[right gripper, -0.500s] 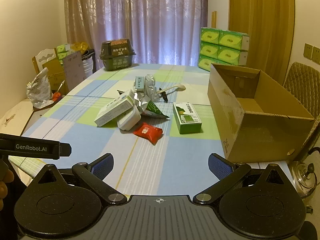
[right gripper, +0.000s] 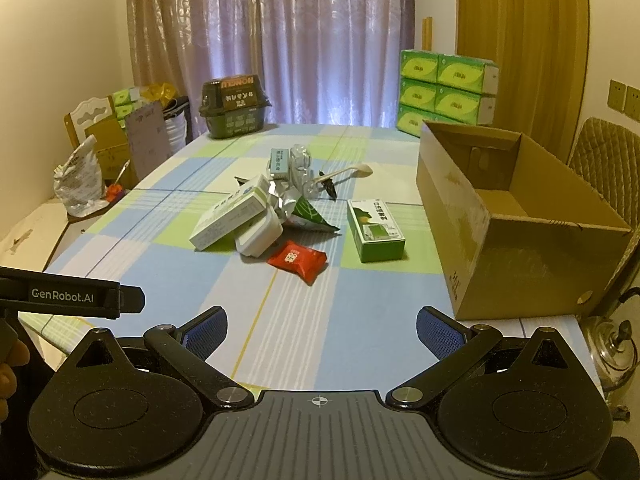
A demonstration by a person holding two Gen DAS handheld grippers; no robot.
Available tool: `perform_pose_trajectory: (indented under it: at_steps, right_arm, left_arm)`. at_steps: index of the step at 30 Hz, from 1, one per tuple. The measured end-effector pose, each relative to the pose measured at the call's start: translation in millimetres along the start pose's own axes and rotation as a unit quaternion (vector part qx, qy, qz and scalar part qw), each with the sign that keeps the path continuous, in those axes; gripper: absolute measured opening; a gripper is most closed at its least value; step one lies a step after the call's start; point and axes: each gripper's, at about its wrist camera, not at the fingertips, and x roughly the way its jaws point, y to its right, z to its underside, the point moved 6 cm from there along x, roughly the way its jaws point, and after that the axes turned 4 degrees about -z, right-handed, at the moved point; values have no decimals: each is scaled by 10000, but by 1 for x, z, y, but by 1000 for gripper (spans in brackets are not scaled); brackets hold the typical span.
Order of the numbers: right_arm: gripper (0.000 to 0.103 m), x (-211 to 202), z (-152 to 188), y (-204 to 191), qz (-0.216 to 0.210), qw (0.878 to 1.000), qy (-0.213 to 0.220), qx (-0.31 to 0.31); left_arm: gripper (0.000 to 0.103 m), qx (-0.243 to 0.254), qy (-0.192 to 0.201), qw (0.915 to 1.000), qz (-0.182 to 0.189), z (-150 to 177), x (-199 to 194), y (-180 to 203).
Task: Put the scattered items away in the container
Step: 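Move both grippers toward the scattered items on the table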
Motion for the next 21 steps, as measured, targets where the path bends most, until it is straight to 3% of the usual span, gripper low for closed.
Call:
perform_pose_trajectory:
  at_steps: [21]
  right_arm:
    - [103,10,6,4,-187,9998,-77,43]
  left_arm:
    - [102,326,176,9992,156,-3,5,1]
